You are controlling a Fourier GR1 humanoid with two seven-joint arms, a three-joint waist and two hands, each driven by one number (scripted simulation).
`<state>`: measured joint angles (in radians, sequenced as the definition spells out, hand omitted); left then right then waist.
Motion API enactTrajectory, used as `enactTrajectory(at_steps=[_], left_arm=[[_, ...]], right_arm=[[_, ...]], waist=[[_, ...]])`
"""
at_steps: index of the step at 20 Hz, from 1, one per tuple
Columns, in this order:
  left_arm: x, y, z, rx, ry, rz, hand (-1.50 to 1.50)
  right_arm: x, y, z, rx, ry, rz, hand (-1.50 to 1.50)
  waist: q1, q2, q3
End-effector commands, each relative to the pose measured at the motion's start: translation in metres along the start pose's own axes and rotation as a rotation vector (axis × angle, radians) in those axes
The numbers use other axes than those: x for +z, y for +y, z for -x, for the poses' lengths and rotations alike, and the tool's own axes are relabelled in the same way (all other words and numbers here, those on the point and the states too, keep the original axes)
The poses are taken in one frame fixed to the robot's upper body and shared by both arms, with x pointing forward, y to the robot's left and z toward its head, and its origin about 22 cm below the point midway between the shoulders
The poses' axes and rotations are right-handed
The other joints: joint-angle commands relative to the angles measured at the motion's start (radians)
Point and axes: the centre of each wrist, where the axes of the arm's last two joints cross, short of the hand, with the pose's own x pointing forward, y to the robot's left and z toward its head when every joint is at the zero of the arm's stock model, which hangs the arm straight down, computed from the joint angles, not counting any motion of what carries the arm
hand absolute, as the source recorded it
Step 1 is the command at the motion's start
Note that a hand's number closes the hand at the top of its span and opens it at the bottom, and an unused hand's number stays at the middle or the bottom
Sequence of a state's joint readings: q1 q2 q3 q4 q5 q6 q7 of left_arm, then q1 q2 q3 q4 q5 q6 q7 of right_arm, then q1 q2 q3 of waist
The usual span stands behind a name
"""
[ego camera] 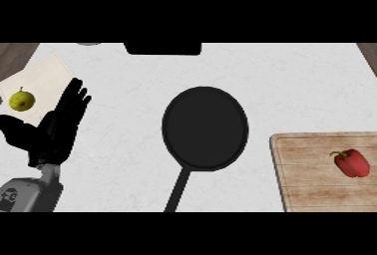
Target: Pick the bell pepper from the cutting board and place it in the pan
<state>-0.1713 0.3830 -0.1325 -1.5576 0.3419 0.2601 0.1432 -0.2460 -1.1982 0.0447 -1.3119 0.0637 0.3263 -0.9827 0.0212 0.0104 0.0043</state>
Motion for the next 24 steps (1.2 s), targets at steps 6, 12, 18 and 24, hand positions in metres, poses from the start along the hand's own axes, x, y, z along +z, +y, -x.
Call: enactTrajectory(at_steps=[6,12,18,24], left_arm=[[-0.004,0.004,-0.001,0.010,0.002,-0.008,0.00],[0.002,0.004,0.007,-0.010,0.017,-0.011,0.00],[-0.001,-0.015,-0.002,0.010,0.009,-0.018,0.00],[-0.001,-0.003,-0.003,-0.010,0.007,-0.027,0.00]], right_arm=[[-0.033,0.018,-0.013,0.260,-0.163,-0.313,-1.50],[-0.022,0.038,-0.019,0.381,-0.065,-0.614,-1.50],[-0.034,0.051,-0.017,0.469,-0.044,-0.705,-1.50],[-0.027,0.062,-0.032,0.660,-0.068,-0.687,-1.50]], waist=[[-0.004,-0.008,-0.004],[-0.018,-0.013,-0.005],[-0.017,-0.011,-0.004],[-0.037,-0.015,-0.005]])
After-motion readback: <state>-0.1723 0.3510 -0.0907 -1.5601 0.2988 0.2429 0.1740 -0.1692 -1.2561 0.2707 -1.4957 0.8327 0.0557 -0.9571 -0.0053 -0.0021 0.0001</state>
